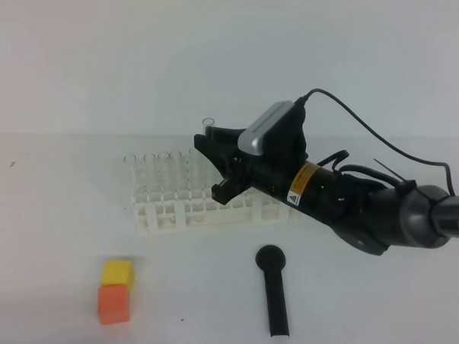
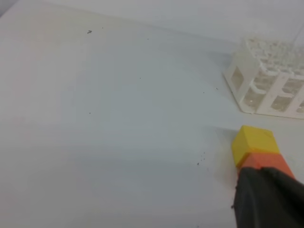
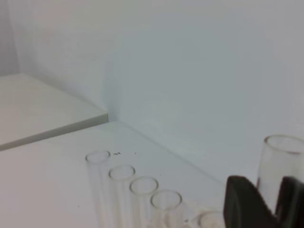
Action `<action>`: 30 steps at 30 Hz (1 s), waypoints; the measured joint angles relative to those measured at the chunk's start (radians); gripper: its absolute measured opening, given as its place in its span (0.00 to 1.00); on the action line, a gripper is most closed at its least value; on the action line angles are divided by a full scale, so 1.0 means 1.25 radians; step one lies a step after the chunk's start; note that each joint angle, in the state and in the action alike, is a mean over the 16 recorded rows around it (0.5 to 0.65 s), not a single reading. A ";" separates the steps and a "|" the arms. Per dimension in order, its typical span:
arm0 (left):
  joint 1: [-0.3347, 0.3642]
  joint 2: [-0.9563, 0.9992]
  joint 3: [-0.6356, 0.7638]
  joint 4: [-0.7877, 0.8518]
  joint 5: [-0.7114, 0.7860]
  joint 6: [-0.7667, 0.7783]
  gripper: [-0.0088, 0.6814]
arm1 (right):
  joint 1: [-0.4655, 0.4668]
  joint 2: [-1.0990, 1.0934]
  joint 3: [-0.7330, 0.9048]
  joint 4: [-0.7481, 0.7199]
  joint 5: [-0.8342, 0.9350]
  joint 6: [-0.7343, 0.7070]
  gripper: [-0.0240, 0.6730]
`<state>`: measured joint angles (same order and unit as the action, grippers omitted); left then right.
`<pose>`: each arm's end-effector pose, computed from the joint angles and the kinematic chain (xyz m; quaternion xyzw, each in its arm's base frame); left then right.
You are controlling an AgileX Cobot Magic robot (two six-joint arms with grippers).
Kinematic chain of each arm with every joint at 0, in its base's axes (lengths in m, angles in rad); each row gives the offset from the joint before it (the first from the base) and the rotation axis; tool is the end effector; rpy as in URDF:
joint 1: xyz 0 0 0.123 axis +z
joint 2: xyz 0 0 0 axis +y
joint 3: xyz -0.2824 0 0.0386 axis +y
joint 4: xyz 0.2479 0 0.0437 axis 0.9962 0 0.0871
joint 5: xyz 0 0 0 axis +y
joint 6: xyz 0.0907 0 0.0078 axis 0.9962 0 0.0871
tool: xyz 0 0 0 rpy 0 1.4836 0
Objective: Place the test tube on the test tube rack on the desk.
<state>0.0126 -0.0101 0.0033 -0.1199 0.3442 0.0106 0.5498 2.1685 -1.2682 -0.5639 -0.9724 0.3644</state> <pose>0.0530 -0.0030 0.1817 -0.0329 0.7884 -0.0435 0.6128 0.3717 0.2749 0.1740 -0.3331 0.5947 0.3494 0.6429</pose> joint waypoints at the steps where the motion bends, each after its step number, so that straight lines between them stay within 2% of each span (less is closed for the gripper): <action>1: 0.000 0.000 0.000 0.000 0.000 0.000 0.01 | 0.000 0.002 0.000 0.001 -0.001 0.000 0.21; 16: 0.000 0.000 0.000 0.000 -0.001 0.000 0.01 | 0.001 0.025 0.000 0.008 -0.006 -0.005 0.23; 30: 0.000 0.000 0.000 0.001 -0.001 0.000 0.01 | 0.001 0.032 0.000 0.022 -0.014 -0.027 0.38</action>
<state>0.0126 -0.0100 0.0033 -0.1183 0.3429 0.0106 0.5515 2.2081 -1.2682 -0.5364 -0.9899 0.3307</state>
